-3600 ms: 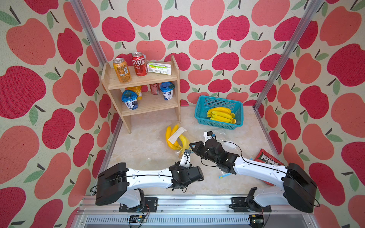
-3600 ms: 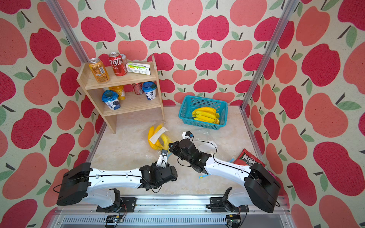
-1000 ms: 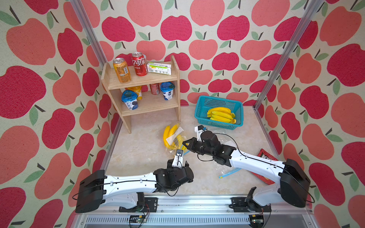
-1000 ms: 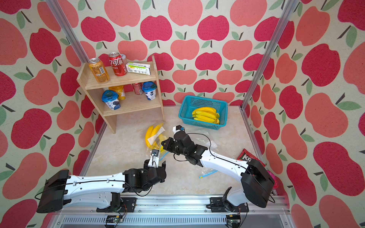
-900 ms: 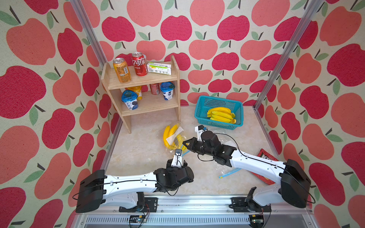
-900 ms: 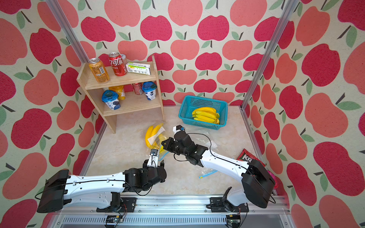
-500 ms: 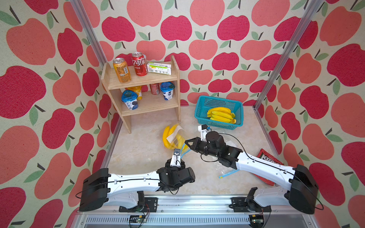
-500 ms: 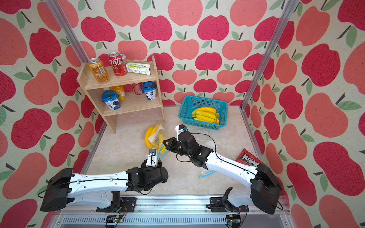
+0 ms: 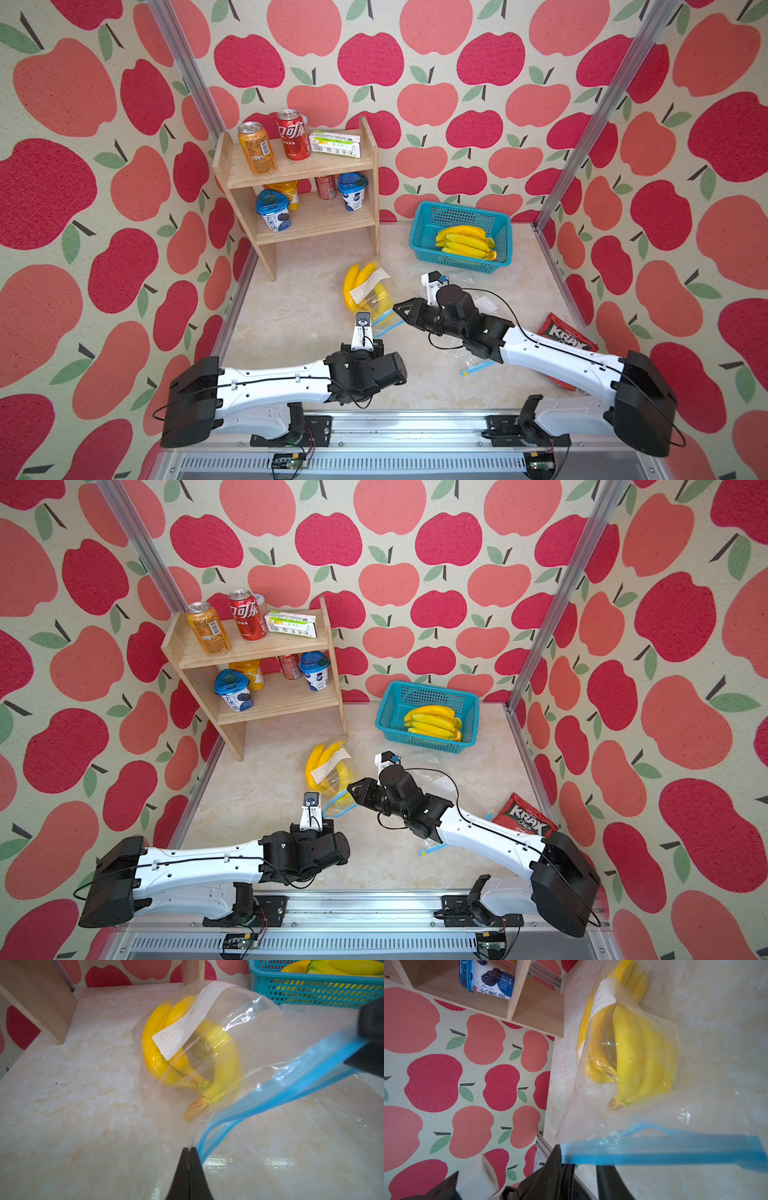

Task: Open the zip-top bag and take out the banana
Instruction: Pick up the banana from the zipper food storage bag.

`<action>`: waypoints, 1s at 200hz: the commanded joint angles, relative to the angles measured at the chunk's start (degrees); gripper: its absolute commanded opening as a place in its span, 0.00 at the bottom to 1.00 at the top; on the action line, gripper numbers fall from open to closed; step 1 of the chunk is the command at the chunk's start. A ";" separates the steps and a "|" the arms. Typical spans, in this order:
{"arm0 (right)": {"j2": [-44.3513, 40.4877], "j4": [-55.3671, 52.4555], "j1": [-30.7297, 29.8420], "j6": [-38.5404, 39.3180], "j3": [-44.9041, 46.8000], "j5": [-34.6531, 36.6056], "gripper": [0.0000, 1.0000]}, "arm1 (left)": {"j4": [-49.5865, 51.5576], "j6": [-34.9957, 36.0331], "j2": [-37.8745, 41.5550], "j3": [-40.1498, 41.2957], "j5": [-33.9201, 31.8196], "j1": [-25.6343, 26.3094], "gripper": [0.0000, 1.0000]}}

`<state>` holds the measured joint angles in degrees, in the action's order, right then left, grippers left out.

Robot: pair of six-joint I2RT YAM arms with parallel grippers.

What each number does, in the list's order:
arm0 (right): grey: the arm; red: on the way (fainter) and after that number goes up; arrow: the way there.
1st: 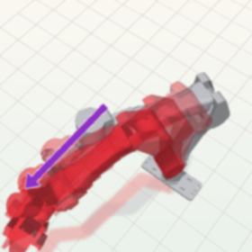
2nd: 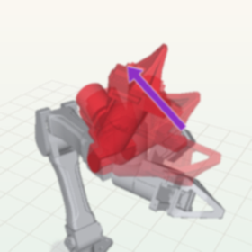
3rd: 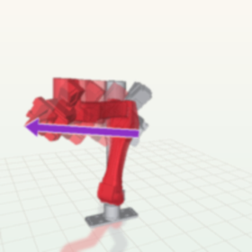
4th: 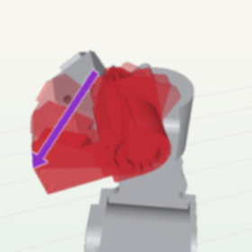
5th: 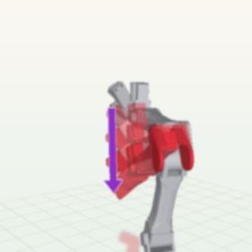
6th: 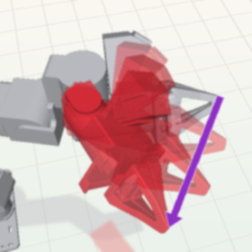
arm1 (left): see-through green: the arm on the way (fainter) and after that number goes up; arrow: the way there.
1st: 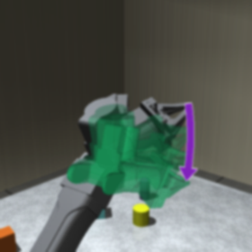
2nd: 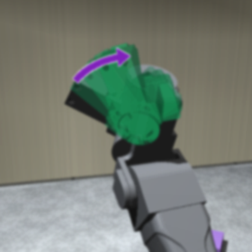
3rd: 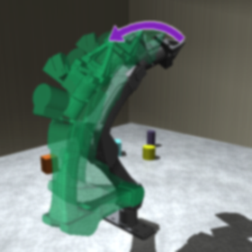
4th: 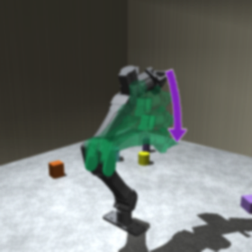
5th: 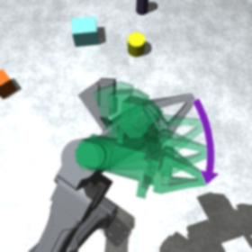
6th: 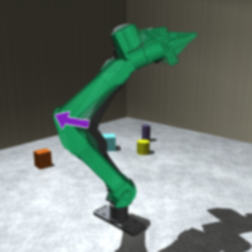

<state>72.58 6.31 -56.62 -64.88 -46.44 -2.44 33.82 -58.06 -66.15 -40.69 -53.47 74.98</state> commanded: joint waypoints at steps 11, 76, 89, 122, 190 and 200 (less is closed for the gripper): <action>-4.23 0.45 -0.21 5.87 3.80 0.61 0.47 | -4.01 3.32 6.62 2.75 -0.21 -0.19 0.00; 3.11 -0.13 -6.61 10.16 1.20 0.43 0.44 | -12.97 5.72 4.94 4.13 6.32 -0.19 0.00; 4.89 -0.28 -7.41 9.45 0.66 2.24 0.44 | -15.60 5.97 4.10 4.08 7.30 -0.23 0.00; 7.79 5.46 -7.98 5.26 4.52 8.86 0.43 | -17.88 4.37 3.57 4.55 7.93 -0.21 0.00; 16.65 -0.01 -6.27 5.12 -3.33 14.27 0.50 | -20.20 4.74 9.20 7.16 9.89 -0.21 0.00; 17.24 0.94 -5.72 5.02 -3.50 13.75 0.50 | -21.39 5.48 8.93 7.48 10.46 -0.23 0.00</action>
<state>88.14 8.29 -63.79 -59.02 -47.40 9.41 15.35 -53.21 -57.49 -34.30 -44.45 74.87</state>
